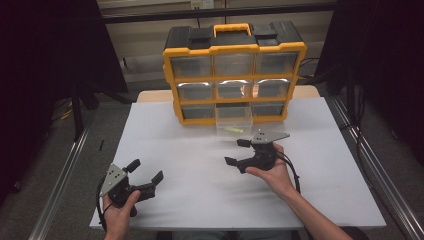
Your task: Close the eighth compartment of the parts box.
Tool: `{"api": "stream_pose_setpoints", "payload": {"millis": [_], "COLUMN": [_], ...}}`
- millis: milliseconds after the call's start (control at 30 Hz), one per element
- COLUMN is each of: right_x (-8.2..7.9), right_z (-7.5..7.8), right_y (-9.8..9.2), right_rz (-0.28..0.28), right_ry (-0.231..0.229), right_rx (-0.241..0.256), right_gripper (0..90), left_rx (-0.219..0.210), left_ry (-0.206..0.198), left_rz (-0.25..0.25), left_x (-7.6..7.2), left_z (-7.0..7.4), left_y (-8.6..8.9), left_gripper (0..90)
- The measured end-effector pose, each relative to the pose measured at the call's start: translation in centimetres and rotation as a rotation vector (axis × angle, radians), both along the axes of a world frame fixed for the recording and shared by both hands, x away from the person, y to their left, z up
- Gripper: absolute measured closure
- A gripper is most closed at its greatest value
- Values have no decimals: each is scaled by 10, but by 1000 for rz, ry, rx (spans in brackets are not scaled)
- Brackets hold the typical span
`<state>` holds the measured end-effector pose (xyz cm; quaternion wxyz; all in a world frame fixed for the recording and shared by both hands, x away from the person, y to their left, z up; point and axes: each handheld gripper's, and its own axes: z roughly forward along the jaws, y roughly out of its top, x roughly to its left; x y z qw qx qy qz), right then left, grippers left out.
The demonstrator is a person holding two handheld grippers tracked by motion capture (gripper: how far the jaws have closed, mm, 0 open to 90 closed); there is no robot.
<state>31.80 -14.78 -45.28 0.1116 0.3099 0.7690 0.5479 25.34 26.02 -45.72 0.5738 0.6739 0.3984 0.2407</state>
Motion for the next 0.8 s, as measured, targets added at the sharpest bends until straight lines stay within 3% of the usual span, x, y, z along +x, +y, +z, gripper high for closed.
{"api": "stream_pose_setpoints", "payload": {"millis": [267, 500, 800], "right_x": [0, 0, 1], "right_z": [-4, -8, -9], "right_y": [3, 4, 2], "right_rz": [31, 68, 64], "right_ry": [6, 0, 6], "right_rx": [-24, -31, -18], "right_gripper": [305, 471, 672], "left_rx": [0, -7, -16], "left_ry": [0, -1, -1], "left_rz": [2, 4, 5], "left_x": [0, 0, 0], "left_z": [0, 0, 0], "left_y": [0, -1, -2], "left_gripper": [43, 43, 43]}}
